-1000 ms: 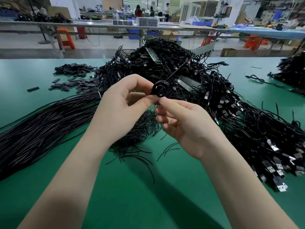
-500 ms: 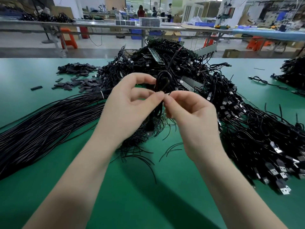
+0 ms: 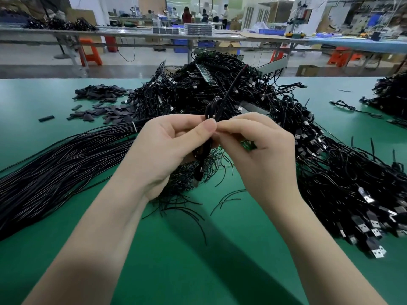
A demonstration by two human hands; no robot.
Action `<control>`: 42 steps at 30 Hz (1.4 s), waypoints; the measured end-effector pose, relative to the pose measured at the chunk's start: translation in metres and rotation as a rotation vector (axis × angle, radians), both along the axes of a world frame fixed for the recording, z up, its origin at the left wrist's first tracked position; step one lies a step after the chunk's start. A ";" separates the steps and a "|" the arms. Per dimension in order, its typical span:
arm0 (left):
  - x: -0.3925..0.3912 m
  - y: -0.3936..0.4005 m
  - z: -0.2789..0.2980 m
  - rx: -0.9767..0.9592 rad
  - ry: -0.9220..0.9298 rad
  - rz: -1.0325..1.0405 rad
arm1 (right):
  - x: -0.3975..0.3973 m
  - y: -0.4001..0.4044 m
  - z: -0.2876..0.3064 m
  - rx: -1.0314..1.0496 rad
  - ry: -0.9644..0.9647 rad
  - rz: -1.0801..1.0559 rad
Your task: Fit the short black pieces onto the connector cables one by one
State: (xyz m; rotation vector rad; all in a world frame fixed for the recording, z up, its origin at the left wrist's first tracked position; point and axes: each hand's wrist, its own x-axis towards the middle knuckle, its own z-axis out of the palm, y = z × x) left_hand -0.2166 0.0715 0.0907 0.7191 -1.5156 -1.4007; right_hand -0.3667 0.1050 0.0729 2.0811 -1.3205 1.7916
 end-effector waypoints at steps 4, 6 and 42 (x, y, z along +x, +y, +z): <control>0.002 -0.001 0.001 0.148 0.050 -0.072 | 0.001 -0.001 0.000 0.226 -0.339 0.182; 0.005 -0.003 0.001 0.190 0.060 -0.120 | 0.000 -0.003 -0.001 0.323 -0.415 0.271; 0.142 -0.023 -0.094 -0.397 -0.833 0.712 | -0.236 0.034 -0.036 1.262 -0.068 -0.982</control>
